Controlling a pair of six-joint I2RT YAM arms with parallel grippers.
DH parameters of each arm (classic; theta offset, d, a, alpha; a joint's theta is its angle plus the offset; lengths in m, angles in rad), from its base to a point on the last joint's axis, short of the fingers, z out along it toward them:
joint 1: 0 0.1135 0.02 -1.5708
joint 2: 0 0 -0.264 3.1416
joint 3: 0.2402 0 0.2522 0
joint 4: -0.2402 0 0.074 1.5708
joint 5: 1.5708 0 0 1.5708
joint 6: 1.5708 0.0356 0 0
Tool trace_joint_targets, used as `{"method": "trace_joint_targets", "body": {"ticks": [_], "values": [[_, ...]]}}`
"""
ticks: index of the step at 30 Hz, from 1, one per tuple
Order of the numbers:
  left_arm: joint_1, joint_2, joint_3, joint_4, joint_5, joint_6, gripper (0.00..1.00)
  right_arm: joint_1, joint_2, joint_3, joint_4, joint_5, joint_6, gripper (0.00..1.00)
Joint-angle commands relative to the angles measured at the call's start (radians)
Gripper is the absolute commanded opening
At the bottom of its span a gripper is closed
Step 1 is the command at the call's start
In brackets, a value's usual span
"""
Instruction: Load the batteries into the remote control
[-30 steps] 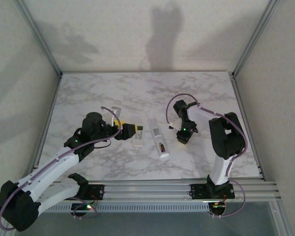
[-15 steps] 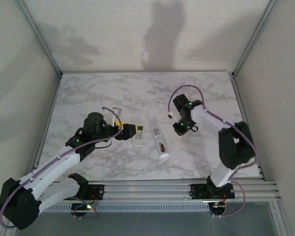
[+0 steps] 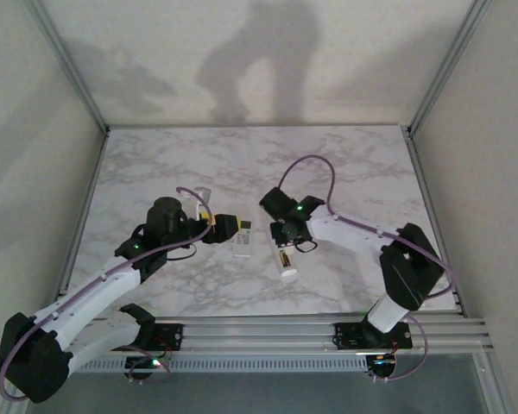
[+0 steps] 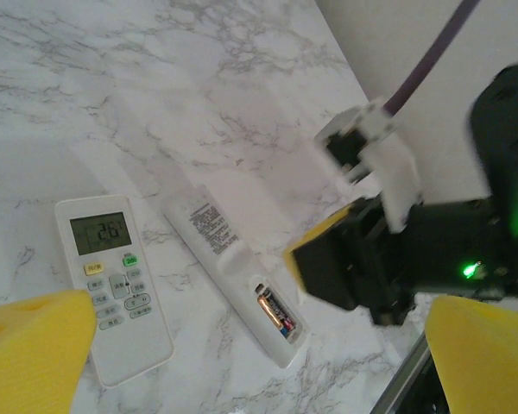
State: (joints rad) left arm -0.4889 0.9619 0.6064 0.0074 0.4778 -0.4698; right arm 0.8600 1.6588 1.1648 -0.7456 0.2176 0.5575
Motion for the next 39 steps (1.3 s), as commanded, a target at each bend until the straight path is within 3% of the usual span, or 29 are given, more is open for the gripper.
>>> {"method": "trace_joint_targets", "body": {"ticks": [1,16,28,39], "values": [[0.007,-0.026,-0.008,-0.013,-0.022,-0.013,0.98,0.043,0.052,0.058,-0.077,0.073,0.054,0.21],[0.007,-0.008,-0.013,0.002,-0.008,-0.017,0.98,0.094,0.119,0.025,-0.051,0.037,0.116,0.24],[0.007,-0.016,-0.020,0.004,-0.011,-0.016,0.98,0.119,0.157,0.048,-0.116,0.084,0.115,0.27],[0.007,-0.014,-0.026,0.008,-0.011,-0.020,0.98,0.120,0.168,0.055,-0.085,0.059,0.127,0.36]]}}
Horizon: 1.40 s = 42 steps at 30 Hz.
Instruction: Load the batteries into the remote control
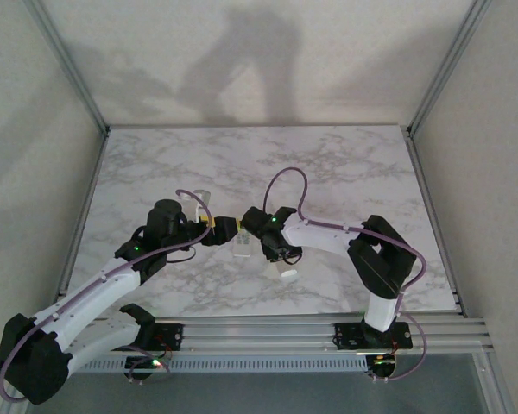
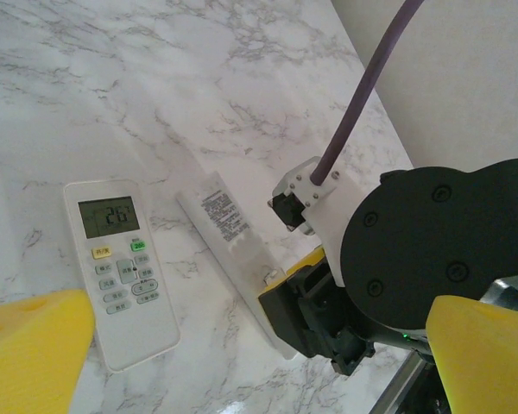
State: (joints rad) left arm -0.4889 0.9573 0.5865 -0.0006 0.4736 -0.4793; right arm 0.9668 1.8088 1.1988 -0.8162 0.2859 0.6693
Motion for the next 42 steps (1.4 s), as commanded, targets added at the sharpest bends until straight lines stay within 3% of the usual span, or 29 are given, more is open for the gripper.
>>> {"method": "trace_joint_targets", "body": {"ticks": [1,6,9,11,15,17,28,33,34,40,42], "values": [[0.007,-0.011,-0.007,0.015,-0.009,-0.010,0.98,0.013,0.014,0.024,-0.015,-0.013,0.015,0.37],[0.007,-0.010,-0.011,0.016,-0.010,-0.009,0.98,0.013,-0.037,0.039,-0.036,-0.011,0.026,0.45],[0.007,-0.005,-0.012,0.022,-0.009,-0.012,0.98,0.006,-0.089,0.035,-0.021,-0.019,0.040,0.44],[0.007,0.000,-0.011,0.028,-0.007,-0.013,0.98,-0.006,-0.111,0.023,-0.009,-0.030,0.053,0.39],[0.007,0.003,-0.011,0.028,-0.006,-0.012,0.98,-0.040,-0.134,-0.015,0.002,-0.005,0.066,0.09],[0.007,0.003,-0.011,0.027,-0.006,-0.012,0.98,-0.058,-0.137,-0.035,0.024,-0.020,0.062,0.00],[0.007,0.005,-0.016,0.029,-0.008,-0.014,0.98,-0.068,0.027,-0.169,0.183,-0.145,0.087,0.00],[0.008,0.001,-0.012,0.016,-0.016,-0.005,0.98,-0.070,-0.072,-0.129,0.116,-0.084,0.069,0.00],[0.007,0.002,-0.011,0.018,-0.016,-0.008,0.98,-0.069,-0.107,-0.114,0.111,-0.074,0.060,0.03],[0.008,0.017,-0.009,0.045,-0.004,-0.030,0.98,-0.070,-0.159,-0.101,0.133,-0.091,0.021,0.87],[0.007,0.018,-0.006,0.039,-0.006,-0.037,0.98,-0.070,-0.127,-0.112,0.152,-0.122,0.009,0.92]]}}
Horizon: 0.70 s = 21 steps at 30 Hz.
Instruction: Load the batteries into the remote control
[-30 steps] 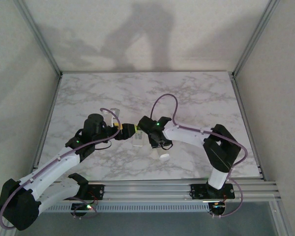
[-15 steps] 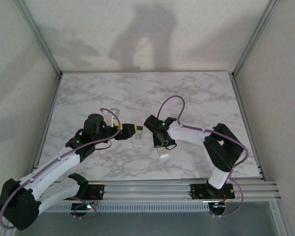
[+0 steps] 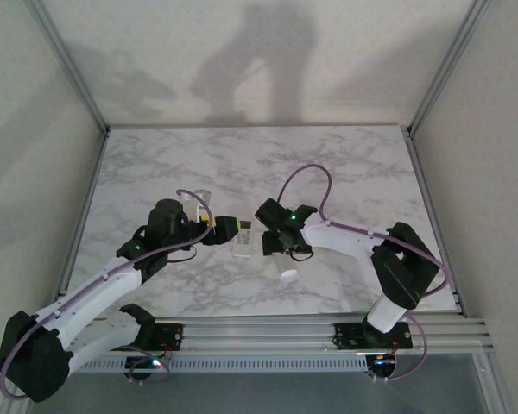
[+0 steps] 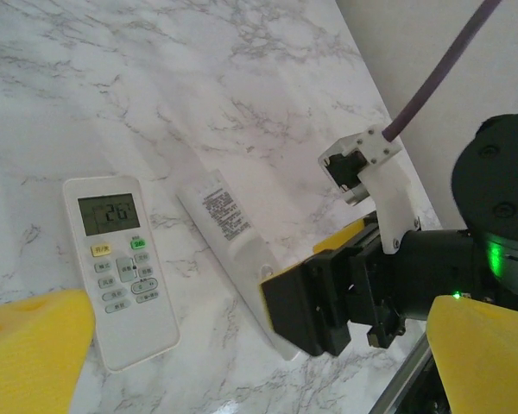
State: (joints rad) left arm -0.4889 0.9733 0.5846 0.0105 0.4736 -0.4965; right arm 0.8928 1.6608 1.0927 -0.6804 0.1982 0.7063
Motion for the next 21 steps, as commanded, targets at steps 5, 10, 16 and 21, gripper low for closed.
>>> {"method": "trace_joint_targets", "body": {"ticks": [5,10,16,21], "values": [[0.007,-0.002,0.014,-0.005,-0.018,-0.035,0.98,0.004,0.082,-0.047,0.076,-0.064,-0.041,0.86],[0.007,-0.005,0.023,-0.013,-0.038,-0.080,0.98,0.004,0.126,-0.077,0.102,-0.096,-0.051,0.61],[0.007,0.069,0.099,-0.128,-0.106,-0.210,0.86,0.005,-0.020,-0.097,0.066,-0.050,-0.056,0.25],[-0.029,0.153,0.192,-0.170,-0.134,-0.334,0.64,0.022,-0.270,-0.183,0.238,-0.255,-0.137,0.22]]}}
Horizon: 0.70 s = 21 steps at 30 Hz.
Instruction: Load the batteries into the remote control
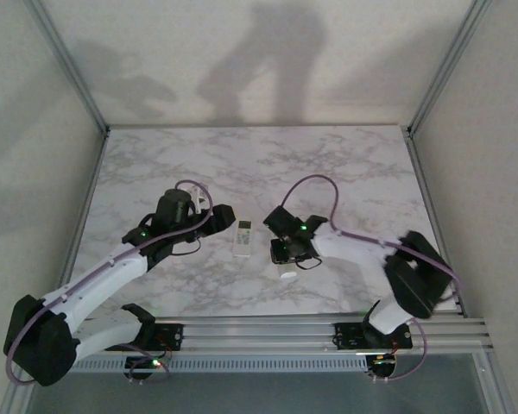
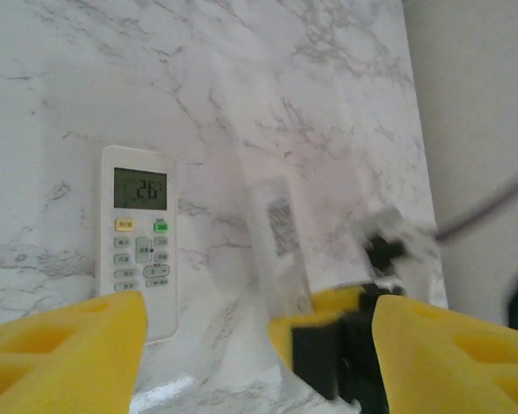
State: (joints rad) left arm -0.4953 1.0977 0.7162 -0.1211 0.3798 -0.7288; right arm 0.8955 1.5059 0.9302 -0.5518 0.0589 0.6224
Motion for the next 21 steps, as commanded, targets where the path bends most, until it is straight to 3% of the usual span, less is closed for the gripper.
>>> {"method": "trace_joint_targets", "body": {"ticks": [1,4,8,12,17,21], "values": [[-0.047,0.048,0.083,-0.029,-0.045,-0.116,0.62,0.030,-0.148,-0.025,0.119,-0.147,-0.075,0.22],[-0.114,0.122,0.159,-0.019,-0.058,-0.125,0.61,0.052,-0.208,-0.022,0.114,-0.204,-0.120,0.23],[-0.141,0.212,0.212,0.010,-0.039,-0.146,0.61,0.061,-0.256,-0.014,0.102,-0.238,-0.142,0.24],[-0.140,0.244,0.213,0.009,-0.058,-0.165,0.52,0.065,-0.303,-0.024,0.115,-0.239,-0.146,0.25],[-0.152,0.236,0.183,0.113,0.045,-0.166,0.28,0.066,-0.321,-0.032,0.133,-0.258,-0.123,0.28],[-0.188,0.225,0.205,0.090,0.028,-0.111,0.09,0.070,-0.324,-0.011,0.113,-0.206,-0.096,0.33]]}}
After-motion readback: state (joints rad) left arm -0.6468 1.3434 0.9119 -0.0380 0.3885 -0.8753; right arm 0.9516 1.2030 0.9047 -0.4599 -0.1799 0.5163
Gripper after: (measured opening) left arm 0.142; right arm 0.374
